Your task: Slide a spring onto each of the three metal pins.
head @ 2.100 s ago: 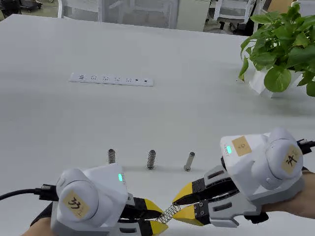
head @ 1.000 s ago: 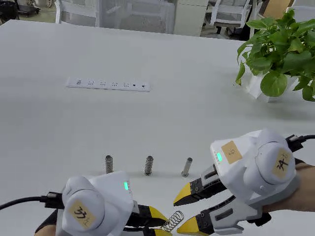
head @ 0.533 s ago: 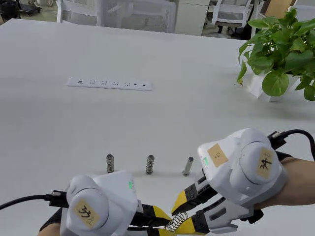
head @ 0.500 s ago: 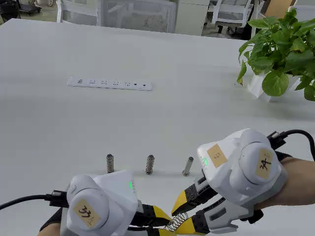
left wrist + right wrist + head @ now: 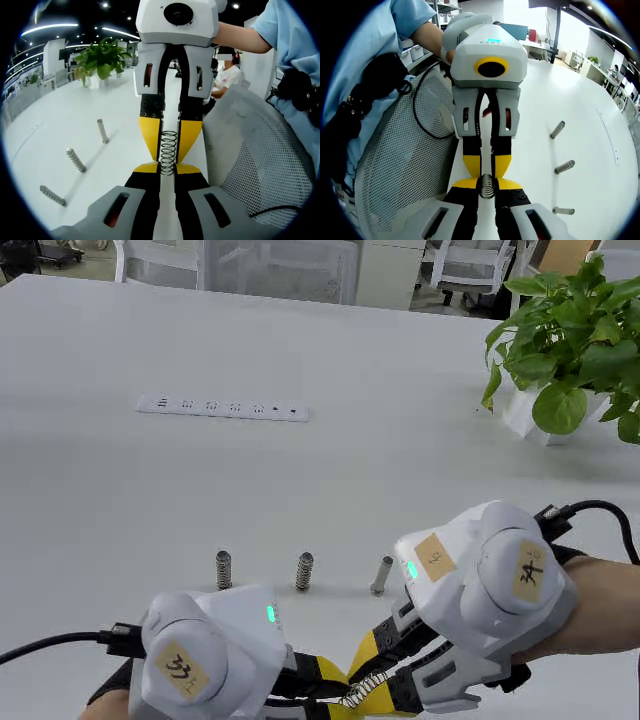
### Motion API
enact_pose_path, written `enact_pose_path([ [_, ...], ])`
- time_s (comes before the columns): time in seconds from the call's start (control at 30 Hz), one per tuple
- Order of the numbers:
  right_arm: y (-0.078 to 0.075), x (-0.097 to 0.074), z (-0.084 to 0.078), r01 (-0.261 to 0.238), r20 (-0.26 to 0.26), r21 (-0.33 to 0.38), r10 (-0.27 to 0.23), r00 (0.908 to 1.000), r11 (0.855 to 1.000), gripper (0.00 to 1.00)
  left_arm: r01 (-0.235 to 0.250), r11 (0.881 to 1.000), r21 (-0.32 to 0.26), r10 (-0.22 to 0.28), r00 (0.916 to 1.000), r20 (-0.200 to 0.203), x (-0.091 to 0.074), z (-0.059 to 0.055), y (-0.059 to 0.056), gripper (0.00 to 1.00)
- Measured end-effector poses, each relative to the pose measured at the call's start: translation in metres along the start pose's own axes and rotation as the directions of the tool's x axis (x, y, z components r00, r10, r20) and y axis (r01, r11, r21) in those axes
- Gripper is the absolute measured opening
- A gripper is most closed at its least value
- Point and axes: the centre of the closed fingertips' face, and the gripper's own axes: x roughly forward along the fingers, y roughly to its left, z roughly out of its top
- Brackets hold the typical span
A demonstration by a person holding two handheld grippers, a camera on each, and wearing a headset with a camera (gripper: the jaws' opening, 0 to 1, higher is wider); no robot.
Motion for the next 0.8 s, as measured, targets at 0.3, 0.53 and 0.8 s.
enact_pose_path([
  [0.3,0.0019,0.0004,-0.0012,-0.016,-0.010,0.004,0.016,0.9998,1.000,0.08,0.001,1.000,-0.013,-0.001,1.0000,0.007,0.0007,-0.0003,-0.0006,0.06],
  [0.53,0.0009,0.0005,-0.0011,-0.017,-0.015,0.009,0.017,0.9997,1.000,0.07,-0.010,1.000,-0.018,0.010,0.9999,0.012,0.0013,-0.0009,0.0001,0.07],
  [0.8,0.0003,0.0014,-0.0003,-0.022,-0.030,-0.006,0.022,0.9993,1.000,0.07,-0.020,1.000,-0.017,0.020,0.9997,0.017,0.0007,-0.0015,0.0014,0.07],
])
